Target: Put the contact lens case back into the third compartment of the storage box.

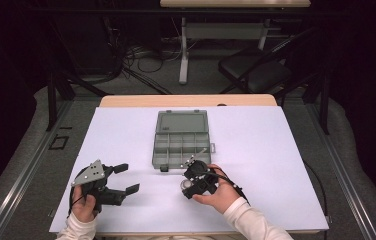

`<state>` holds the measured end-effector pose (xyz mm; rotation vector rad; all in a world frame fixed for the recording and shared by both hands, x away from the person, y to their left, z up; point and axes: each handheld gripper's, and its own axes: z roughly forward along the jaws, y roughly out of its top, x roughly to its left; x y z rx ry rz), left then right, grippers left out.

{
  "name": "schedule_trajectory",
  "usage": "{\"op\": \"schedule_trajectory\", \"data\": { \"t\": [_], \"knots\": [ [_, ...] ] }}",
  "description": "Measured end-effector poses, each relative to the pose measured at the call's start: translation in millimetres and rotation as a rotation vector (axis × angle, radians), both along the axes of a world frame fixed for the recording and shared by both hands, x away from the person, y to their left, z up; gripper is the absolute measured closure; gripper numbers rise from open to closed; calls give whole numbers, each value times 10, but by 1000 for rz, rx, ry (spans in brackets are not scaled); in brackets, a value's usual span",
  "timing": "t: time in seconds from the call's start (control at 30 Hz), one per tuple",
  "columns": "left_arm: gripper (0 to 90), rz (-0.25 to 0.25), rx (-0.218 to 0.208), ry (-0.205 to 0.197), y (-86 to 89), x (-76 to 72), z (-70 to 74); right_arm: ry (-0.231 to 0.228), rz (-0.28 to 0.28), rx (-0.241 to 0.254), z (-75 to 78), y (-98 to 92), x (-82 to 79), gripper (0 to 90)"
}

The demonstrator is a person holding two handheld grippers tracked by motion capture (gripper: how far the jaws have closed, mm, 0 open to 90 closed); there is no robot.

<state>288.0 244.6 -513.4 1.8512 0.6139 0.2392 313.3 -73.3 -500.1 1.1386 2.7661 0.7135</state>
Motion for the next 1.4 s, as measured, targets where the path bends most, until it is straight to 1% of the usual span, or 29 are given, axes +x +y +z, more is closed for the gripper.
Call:
{"op": "schedule_trajectory", "data": {
  "t": [0.23,0.27,0.3,0.33,0.53,0.57,0.6,0.67,0.7,0.8,0.83,0.87,0.93,0.97,1.0,1.03,1.1,1.17,1.2,1.23,1.3,1.33,1.37,1.4],
  "knots": [
    [161,2,-1,0,-2,0,-2,0,-30,18,42,-77,89,487],
    [160,1,0,0,-2,0,-2,-2,-27,19,46,-87,101,487],
    [161,1,0,-1,-2,1,-1,-4,-40,27,49,-96,114,487],
    [161,2,-1,0,-2,0,-1,0,-38,18,62,-107,129,487],
    [161,1,0,0,-2,0,-1,-8,-71,28,86,-143,206,487],
    [160,1,-1,0,-2,0,-2,-8,-74,35,88,-148,219,487],
    [161,1,-1,0,-2,0,-2,-8,-72,28,95,-157,238,487],
    [161,5,2,-1,-1,-1,-1,-19,-77,38,94,-165,266,487],
    [161,4,0,-1,-2,0,-2,-5,-93,33,107,-165,272,487],
    [160,4,0,-1,-3,0,-2,-16,-94,33,111,-182,328,487],
    [161,1,0,0,-2,1,-2,-14,-102,26,115,-185,342,487],
    [161,1,0,0,-2,1,-2,-13,-114,33,111,-186,356,487],
    [161,4,1,0,-3,1,-2,-19,-115,31,109,-191,390,487],
    [161,4,1,0,-3,1,-2,-18,-118,21,115,-191,408,487],
    [161,4,2,0,-3,1,-2,-24,-114,25,115,-194,430,487],
    [160,4,1,0,-4,1,-3,-22,-129,27,122,-188,438,487],
    [161,3,2,-1,-3,1,-2,-34,-129,33,129,-185,470,487],
    [161,0,1,0,-2,2,-3,-34,-125,28,140,-182,502,487],
    [161,3,1,-1,-3,1,-3,-44,-128,30,134,-175,519,487],
    [161,4,3,0,-1,0,-1,-34,-135,21,143,-171,524,487],
    [160,4,4,0,-1,1,-2,-38,-134,16,145,-169,559,487],
    [161,3,2,-1,-2,2,-3,-43,-133,19,143,-170,577,487],
    [161,3,2,0,-3,2,-3,-51,-149,28,135,-163,586,487],
    [161,3,1,0,-4,1,-3,-41,-142,15,148,-168,606,487]
  ]
}}
